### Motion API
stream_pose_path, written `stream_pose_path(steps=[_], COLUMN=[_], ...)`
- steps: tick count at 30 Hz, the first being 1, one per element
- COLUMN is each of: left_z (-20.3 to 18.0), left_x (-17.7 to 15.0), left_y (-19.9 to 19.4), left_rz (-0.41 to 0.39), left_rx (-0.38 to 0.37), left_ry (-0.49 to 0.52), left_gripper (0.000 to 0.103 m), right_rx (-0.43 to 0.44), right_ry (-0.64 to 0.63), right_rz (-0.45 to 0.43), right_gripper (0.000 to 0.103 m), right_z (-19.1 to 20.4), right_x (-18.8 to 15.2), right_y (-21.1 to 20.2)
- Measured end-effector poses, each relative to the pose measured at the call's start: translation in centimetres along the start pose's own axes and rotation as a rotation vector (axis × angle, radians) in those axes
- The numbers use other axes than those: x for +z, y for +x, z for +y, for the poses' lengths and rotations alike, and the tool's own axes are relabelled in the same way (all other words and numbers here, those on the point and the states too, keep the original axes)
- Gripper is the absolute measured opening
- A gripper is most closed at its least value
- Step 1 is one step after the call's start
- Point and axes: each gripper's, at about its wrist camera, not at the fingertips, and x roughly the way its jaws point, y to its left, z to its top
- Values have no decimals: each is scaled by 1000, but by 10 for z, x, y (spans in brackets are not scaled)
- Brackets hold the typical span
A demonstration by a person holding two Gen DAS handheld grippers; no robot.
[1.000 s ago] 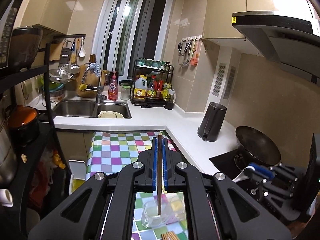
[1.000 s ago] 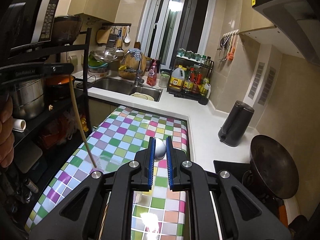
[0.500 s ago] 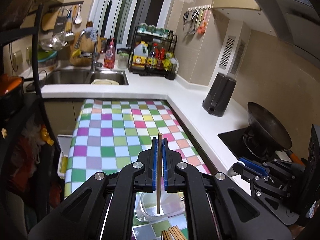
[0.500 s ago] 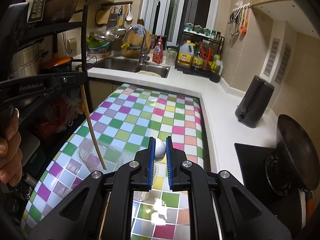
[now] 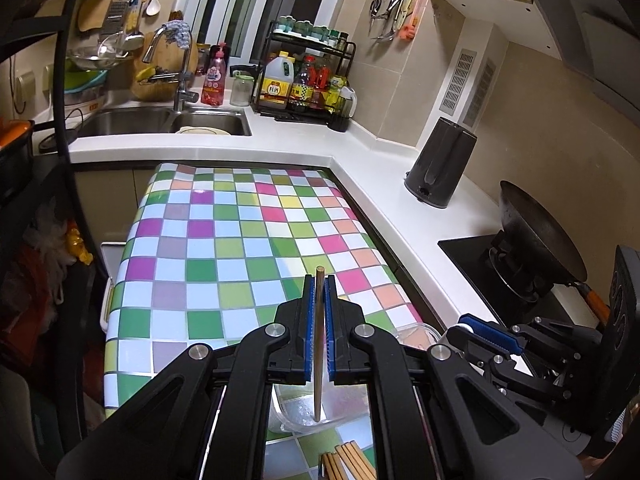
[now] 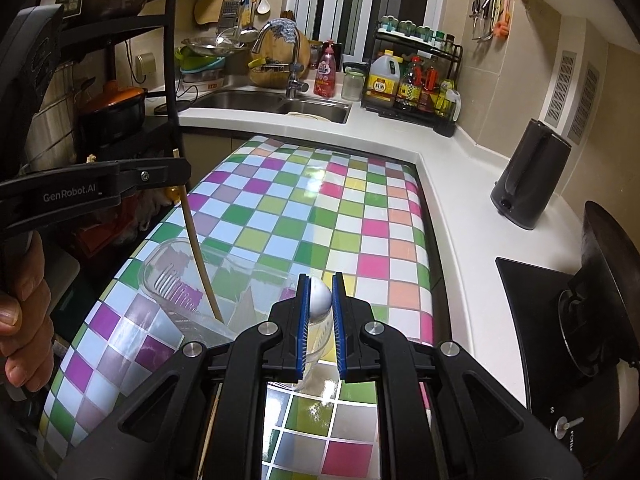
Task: Organize utensils
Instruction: 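Open the left tool dropping the chopstick while the right tool releases the spoon into the holder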
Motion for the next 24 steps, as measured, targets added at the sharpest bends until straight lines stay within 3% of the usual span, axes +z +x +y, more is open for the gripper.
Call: stream_pose_path(steps=[2,5,9,16,24], left_z=[-1,1,-1,-15,-25], left_x=[1,4,10,3,-70], left_y=[0,-10,-39,-101,-167], left_rz=[6,-18,-70,-156,-202], left_rx=[8,25,55,112,136], left_ry=[1,-12,-7,31,64], left_gripper=[10,42,45,52,52], right_rx=[5,1,-17,-57,3], right_ry=[7,28,47,86,231], right_rz=[9,9,-17,-114,-254], right_gripper=[12,16,31,31,34], right_z=[0,-4,-9,-16,-13], right_x=[-1,-1,2,-5,-63], right_y=[2,-1,-17,-80,-155])
